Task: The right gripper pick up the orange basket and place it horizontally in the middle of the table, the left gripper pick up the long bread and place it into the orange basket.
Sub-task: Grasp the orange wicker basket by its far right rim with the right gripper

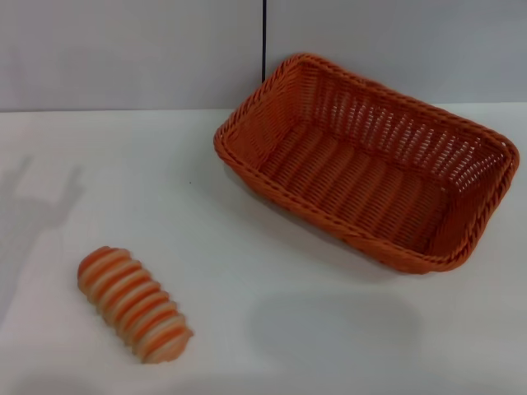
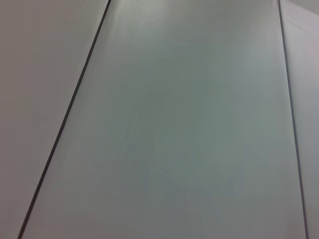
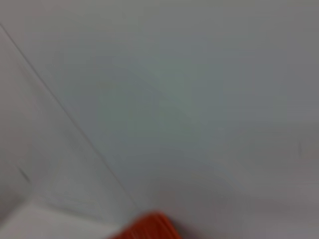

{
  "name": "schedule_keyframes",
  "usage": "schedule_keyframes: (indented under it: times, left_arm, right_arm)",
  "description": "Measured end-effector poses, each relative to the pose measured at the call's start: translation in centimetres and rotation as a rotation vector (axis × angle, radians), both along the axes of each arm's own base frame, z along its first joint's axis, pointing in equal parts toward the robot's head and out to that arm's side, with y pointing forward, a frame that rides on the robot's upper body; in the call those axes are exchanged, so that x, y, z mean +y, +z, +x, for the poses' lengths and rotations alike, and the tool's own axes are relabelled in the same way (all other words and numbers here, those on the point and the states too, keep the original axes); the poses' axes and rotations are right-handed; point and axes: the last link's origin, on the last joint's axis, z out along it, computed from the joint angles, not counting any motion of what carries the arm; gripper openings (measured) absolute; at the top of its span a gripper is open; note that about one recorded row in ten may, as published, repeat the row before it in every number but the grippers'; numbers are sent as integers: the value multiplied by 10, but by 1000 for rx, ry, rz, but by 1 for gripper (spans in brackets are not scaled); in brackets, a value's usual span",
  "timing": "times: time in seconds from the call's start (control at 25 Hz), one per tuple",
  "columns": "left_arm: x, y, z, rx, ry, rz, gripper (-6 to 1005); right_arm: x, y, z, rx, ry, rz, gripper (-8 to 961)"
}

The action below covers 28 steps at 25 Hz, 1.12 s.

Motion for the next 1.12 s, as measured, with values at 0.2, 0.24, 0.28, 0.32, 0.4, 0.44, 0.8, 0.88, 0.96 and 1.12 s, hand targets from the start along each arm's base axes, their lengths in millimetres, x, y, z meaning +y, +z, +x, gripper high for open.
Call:
schedule_keyframes:
  times: [0.2,0.24,0.28,0.32,0.4,0.44,0.8,0.88,0.96,1.12]
  left_arm:
    - [0,-1,1,-5,0,-3,830]
    - [0,-2,1,-6,-1,-4,830]
    - [0,-2,1,-7,-1,-4,830]
    - [0,-2,1,-8,-1,-5,830]
    - [0,-3,1,-9,-2,-6,829]
    - [0,-3,1,-9,-1,-7,829]
    - [-5,-5,-2,-18,18,-15,829]
    - [-6,-6,-2,-20,20,-16,829]
    - [-6,-7,-2,-25,24,-20,829]
    - [-7,-8,-3,-29,29,-22,829]
  right_arm:
    - [23,-23,-12,-176,-10,-112,489]
    - [28,-31,-16,-213,-3,-138,489]
    - [32,-39,-18,-242,0,-161,489]
    - [37,-48,-20,-276,4,-184,490]
    - [43,-64,-24,-329,10,-222,491]
    - [46,-72,-25,-356,12,-234,491]
    - [69,-112,-31,-445,49,-225,490]
    - [71,-118,-32,-440,60,-229,488]
    - [72,-123,-32,-437,67,-232,489]
    - [73,-133,-33,-429,79,-230,490]
